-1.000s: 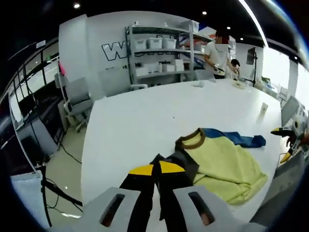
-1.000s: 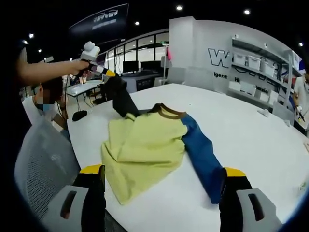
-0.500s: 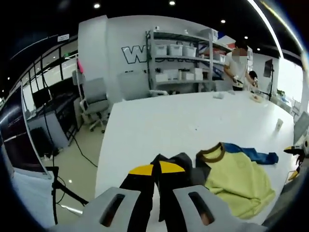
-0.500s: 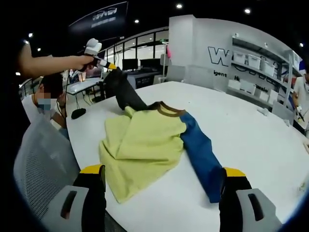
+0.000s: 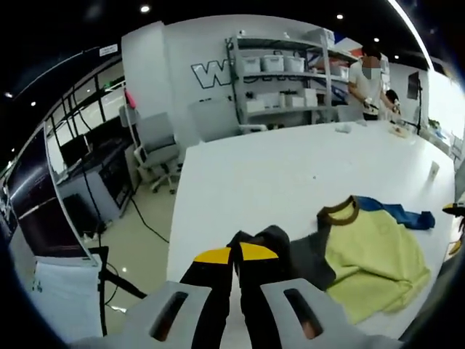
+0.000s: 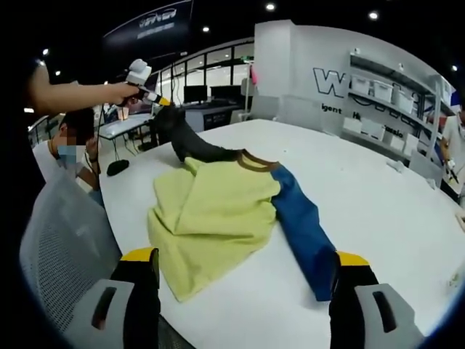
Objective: Fold the garment on the visible template until the final outline fits inside the template.
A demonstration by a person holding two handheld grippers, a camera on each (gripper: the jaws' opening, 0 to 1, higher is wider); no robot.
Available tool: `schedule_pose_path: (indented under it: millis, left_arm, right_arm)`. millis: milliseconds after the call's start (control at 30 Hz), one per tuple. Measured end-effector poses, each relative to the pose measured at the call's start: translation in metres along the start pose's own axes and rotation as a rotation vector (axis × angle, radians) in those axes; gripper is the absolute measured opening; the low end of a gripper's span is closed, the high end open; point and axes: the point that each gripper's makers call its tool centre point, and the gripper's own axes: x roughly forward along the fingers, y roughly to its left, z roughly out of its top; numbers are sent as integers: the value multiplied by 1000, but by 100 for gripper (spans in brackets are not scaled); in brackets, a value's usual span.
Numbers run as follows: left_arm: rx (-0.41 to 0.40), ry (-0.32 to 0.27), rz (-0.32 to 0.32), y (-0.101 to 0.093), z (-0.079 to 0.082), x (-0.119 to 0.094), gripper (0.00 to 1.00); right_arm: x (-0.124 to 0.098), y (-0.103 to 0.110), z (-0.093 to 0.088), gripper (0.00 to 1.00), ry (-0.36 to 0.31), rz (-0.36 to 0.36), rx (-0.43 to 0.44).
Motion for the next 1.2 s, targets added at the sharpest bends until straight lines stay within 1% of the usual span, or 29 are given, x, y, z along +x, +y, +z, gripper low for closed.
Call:
schedule_pose_path:
  millis: [100, 300, 333, 533, 633, 733, 800, 867, 967, 1000, 1067, 1100, 1167, 1200]
  left_arm:
    - [10, 15, -10, -5, -8, 2, 4]
    - [8, 42, -52, -24, -19, 12, 4]
    - [8, 46, -72, -32, -21, 14, 4]
    - [26, 63, -127, -63, -30, 24, 4]
    - [30, 82, -163, -81, -38, 30, 4]
    - [19, 95, -186, -93, -46, 36, 4]
    - [-3, 90, -194, -99, -48, 37, 4]
    - [-12, 84, -188, -101, -48, 39, 5]
    - [4, 84, -179, -103, -51, 39, 8]
    - [7, 85, -186, -103, -55, 41, 10]
    - [19, 101, -223, -111, -60, 38, 11]
    - [40, 113, -232, -114, -64, 36, 12]
    - [53, 106, -237, -116, -64, 34, 16]
    - [46, 103, -244, -118, -65, 31, 17]
  right_arm:
    - [1, 0, 0, 97, 6, 1, -3]
    - [2, 4, -2, 96, 18, 12, -12]
    - [2, 5, -3, 96, 21, 16, -15]
    - [2, 8, -4, 96, 26, 18, -17]
    - [2, 9, -5, 96, 27, 19, -19]
    - [1, 10, -5, 95, 25, 21, -21]
    - [1, 10, -6, 95, 26, 21, -16]
    - [0, 10, -6, 95, 23, 22, -10]
    - [0, 11, -7, 94, 29, 26, -15]
    - [0, 11, -7, 94, 30, 27, -17]
    - [0, 12, -8, 94, 34, 29, -19]
    - [1, 12, -8, 94, 35, 31, -21]
    - [1, 12, -9, 94, 40, 34, -25]
    - [2, 12, -10, 94, 42, 35, -26]
